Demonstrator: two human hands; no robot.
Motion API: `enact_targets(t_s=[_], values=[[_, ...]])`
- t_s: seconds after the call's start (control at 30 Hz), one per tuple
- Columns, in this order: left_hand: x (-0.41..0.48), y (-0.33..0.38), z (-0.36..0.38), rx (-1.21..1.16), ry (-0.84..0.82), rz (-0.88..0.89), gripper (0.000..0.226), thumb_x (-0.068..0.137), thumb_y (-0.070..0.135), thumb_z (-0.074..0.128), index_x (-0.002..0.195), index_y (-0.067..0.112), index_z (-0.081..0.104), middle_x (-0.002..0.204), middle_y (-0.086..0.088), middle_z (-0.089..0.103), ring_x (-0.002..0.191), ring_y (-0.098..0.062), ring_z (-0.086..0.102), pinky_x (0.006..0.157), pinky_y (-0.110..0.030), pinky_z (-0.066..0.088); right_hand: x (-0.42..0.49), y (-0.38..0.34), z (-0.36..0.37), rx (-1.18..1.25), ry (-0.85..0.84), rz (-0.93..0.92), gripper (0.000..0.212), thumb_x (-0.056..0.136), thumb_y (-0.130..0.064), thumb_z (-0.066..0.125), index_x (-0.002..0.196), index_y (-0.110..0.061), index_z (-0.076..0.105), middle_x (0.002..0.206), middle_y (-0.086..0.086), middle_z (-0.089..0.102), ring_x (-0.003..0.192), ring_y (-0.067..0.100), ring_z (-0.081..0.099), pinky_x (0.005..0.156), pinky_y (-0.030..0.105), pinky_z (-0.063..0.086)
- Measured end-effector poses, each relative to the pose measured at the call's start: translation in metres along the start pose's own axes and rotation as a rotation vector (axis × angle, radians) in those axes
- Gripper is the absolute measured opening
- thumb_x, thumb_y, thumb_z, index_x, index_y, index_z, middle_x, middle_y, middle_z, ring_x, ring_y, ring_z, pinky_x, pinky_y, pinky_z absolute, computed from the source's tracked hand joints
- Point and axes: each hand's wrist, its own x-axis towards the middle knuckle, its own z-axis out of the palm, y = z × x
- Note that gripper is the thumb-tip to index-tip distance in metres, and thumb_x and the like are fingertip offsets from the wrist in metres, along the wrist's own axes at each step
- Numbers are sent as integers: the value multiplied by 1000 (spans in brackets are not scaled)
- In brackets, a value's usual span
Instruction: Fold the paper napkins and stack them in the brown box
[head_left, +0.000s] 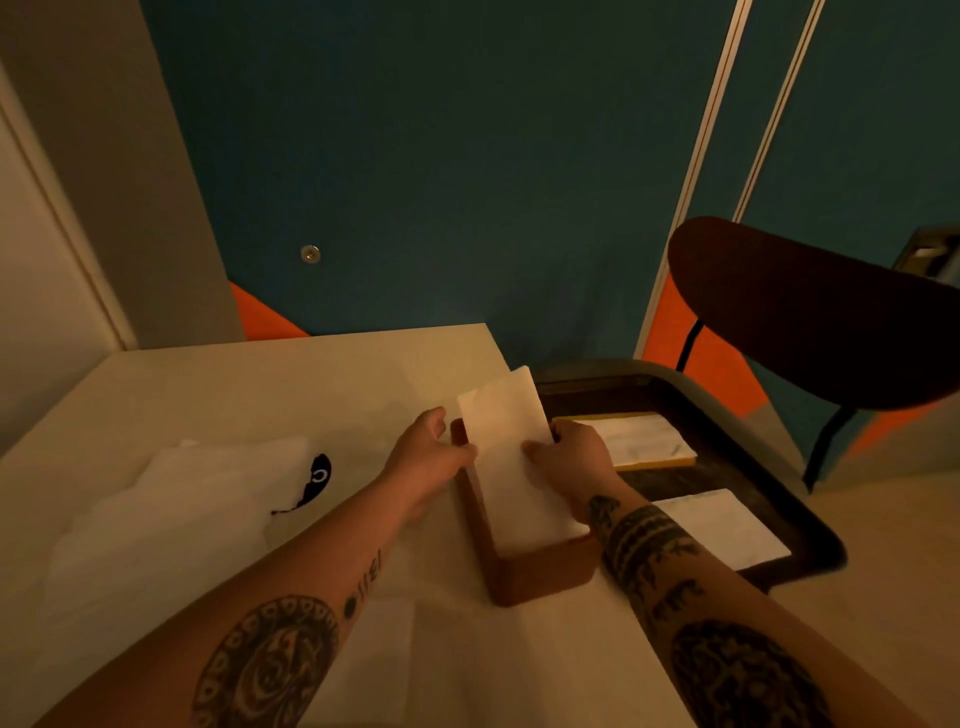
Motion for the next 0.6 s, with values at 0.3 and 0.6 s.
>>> enact_targets(t_s=[0.3,0.6], values=[[-6,-13,8,47,1,7,52,94,11,63,141,31,55,138,10,58,124,-15,56,102,-47,53,18,19,22,-223,-34,38,33,94,-18,65,125,-13,60,123,9,64,116,28,60,99,41,52],[-8,-20,9,60,18,58,54,98,20,63,149,28,48,150,3,52,134,-12,48,109,-46,48,19,28,27,-483,-129,-14,34,94,-18,64,127,-9,59,124,12,62,113,29,61,99,43,53]])
